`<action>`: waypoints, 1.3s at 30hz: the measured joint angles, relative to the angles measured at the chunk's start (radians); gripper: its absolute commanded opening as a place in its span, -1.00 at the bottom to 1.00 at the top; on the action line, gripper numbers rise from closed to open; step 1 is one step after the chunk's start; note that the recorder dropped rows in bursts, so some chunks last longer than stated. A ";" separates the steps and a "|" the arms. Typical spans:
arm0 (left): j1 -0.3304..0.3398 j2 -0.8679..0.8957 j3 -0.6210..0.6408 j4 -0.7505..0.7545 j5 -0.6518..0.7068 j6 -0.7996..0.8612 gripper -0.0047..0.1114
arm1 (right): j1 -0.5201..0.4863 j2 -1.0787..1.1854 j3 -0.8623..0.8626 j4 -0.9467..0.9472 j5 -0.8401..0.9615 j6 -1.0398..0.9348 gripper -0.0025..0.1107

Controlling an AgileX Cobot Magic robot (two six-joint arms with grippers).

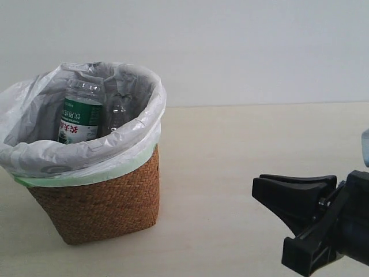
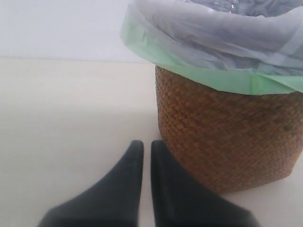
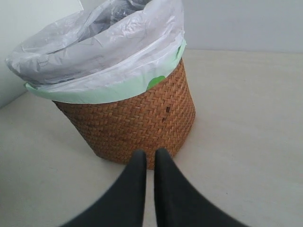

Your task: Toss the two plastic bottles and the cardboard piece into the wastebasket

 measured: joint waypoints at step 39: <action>0.000 0.000 0.000 0.000 0.000 0.000 -0.82 | -0.205 -0.772 0.232 -0.008 -0.075 0.272 -0.91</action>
